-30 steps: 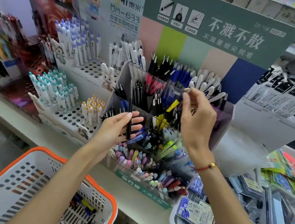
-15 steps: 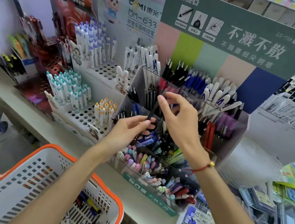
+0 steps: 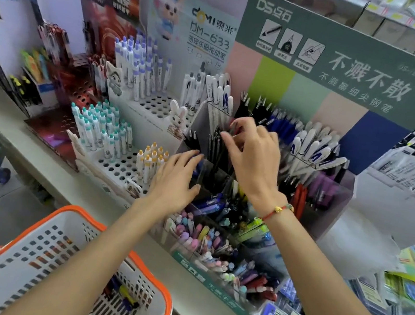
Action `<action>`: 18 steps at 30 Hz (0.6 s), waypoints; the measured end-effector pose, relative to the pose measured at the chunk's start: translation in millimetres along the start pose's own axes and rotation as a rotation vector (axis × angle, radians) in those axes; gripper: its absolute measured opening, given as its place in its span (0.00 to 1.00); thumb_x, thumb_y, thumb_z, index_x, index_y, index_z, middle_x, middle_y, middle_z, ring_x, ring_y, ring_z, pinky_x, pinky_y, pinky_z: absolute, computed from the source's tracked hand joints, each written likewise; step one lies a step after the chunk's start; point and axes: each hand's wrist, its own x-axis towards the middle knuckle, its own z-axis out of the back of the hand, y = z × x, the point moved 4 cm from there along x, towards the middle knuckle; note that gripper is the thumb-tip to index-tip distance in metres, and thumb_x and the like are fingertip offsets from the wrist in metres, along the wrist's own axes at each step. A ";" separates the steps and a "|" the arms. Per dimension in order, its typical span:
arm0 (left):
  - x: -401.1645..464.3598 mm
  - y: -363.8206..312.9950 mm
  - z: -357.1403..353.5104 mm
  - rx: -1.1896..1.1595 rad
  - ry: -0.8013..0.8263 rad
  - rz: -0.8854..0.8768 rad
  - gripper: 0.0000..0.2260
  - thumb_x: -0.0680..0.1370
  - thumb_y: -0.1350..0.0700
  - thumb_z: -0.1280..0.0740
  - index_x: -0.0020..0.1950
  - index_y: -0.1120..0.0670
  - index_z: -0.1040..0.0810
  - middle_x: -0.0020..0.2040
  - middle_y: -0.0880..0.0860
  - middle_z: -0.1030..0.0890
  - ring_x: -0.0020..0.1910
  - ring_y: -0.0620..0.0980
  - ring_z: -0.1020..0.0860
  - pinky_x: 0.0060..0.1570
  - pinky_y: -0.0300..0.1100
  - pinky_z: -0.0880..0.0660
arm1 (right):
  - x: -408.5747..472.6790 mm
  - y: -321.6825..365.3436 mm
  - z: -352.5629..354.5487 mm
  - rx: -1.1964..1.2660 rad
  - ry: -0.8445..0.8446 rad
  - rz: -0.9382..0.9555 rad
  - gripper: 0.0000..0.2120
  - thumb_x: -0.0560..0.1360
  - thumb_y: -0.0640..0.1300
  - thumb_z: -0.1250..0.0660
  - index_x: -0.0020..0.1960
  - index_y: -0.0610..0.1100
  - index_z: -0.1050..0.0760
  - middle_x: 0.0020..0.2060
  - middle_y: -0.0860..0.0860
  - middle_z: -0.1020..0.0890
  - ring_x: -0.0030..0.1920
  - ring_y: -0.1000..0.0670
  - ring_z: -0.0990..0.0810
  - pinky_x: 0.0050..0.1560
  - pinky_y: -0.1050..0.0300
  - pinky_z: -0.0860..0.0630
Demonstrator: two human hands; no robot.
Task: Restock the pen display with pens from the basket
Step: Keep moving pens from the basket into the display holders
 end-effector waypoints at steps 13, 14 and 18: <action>3.7 5.1 4.5 0.097 0.079 -0.022 0.33 0.79 0.56 0.35 0.80 0.49 0.47 0.79 0.47 0.46 0.76 0.53 0.46 0.72 0.52 0.41 | 10.0 7.9 16.3 -0.060 -0.277 0.066 0.12 0.77 0.50 0.31 0.54 0.43 0.24 0.34 0.52 0.18 0.41 0.49 0.25 0.47 0.56 0.37; 3.7 5.4 3.8 0.101 0.085 -0.019 0.33 0.78 0.56 0.35 0.80 0.49 0.48 0.79 0.47 0.46 0.76 0.53 0.46 0.72 0.53 0.42 | 9.5 6.4 13.0 -0.093 -0.229 0.064 0.12 0.76 0.50 0.31 0.53 0.42 0.24 0.34 0.51 0.18 0.41 0.48 0.24 0.47 0.56 0.37; 4.0 4.6 3.2 0.111 0.096 -0.009 0.34 0.78 0.57 0.35 0.80 0.49 0.49 0.79 0.48 0.47 0.76 0.53 0.46 0.72 0.54 0.42 | -2.0 -8.0 -13.8 -0.243 0.092 0.052 0.16 0.71 0.55 0.27 0.42 0.42 0.22 0.33 0.47 0.19 0.44 0.43 0.25 0.48 0.52 0.36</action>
